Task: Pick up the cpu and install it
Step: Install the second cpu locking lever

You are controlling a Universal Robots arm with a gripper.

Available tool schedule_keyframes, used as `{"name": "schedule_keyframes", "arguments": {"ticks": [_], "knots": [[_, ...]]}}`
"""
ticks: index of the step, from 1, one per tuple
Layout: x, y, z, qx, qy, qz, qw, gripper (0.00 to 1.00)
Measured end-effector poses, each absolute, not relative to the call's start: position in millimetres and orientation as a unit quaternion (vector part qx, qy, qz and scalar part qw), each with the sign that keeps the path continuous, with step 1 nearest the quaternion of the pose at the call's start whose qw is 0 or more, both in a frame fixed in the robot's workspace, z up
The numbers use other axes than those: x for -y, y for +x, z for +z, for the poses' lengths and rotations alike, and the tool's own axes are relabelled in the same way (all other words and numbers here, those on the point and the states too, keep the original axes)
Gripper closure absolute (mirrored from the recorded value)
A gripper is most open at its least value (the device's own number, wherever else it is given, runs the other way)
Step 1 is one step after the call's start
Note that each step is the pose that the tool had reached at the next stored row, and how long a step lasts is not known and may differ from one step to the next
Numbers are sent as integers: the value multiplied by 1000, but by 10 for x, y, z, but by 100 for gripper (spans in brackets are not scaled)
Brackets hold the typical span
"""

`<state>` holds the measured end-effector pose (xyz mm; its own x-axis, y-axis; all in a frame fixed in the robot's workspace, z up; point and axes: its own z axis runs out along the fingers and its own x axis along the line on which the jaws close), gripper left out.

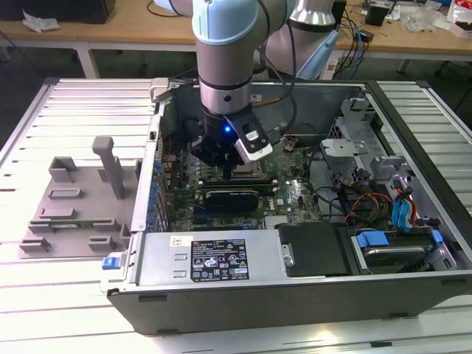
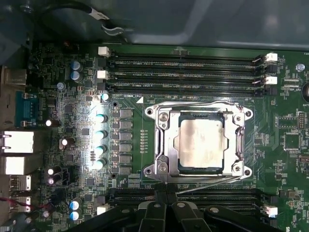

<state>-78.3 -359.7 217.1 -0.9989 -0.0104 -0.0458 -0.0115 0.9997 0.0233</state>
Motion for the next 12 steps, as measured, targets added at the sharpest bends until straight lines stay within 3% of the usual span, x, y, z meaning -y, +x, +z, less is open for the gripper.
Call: {"name": "schedule_keyframes", "arguments": {"ticks": [12], "knots": [[3611,-827,2169,-1000,-5,18,23,89]]}}
